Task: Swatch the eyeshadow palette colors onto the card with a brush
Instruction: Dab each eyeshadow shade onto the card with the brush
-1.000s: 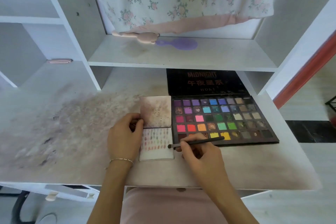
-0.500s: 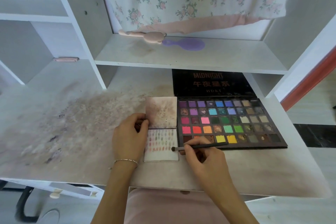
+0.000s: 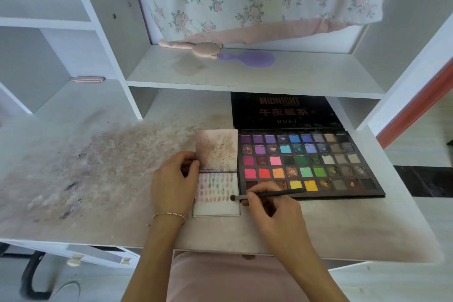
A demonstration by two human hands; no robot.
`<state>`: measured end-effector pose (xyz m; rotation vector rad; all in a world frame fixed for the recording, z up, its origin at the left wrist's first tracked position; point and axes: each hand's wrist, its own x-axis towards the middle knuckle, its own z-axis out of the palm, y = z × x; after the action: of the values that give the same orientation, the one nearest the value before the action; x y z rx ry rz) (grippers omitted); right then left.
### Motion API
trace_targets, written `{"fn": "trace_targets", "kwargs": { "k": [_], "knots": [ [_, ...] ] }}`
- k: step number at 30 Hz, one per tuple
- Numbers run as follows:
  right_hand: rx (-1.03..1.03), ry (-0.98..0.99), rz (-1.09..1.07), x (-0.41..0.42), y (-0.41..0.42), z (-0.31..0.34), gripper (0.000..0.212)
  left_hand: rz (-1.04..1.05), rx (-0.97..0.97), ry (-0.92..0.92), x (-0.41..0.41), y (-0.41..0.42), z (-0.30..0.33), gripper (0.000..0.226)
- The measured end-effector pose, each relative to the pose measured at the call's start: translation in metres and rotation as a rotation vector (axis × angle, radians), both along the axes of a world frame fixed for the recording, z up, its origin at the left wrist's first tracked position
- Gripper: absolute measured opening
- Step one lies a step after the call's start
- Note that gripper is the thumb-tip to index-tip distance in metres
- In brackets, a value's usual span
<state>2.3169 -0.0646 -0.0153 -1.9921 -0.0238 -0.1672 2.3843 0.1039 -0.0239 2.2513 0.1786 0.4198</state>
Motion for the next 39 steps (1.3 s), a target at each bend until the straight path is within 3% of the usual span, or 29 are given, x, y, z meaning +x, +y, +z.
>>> {"fn": "trace_targets", "kwargs": {
  "k": [29,35,39],
  "knots": [
    [0.005,-0.023,-0.003,0.0001,-0.0016,-0.0018,0.019,-0.001,0.006,0.001,0.0012,-0.0004,-0.0018,0.011],
    [0.212,-0.141,-0.173,-0.0015,-0.0021,-0.0015,0.026,-0.017,-0.016,0.010,-0.0003,0.0009,-0.0014,0.010],
    [0.424,-0.131,-0.299,0.0009,-0.0052,-0.0005,0.017,-0.060,-0.105,0.017,-0.0031,0.0013,0.0043,0.011]
  ]
}}
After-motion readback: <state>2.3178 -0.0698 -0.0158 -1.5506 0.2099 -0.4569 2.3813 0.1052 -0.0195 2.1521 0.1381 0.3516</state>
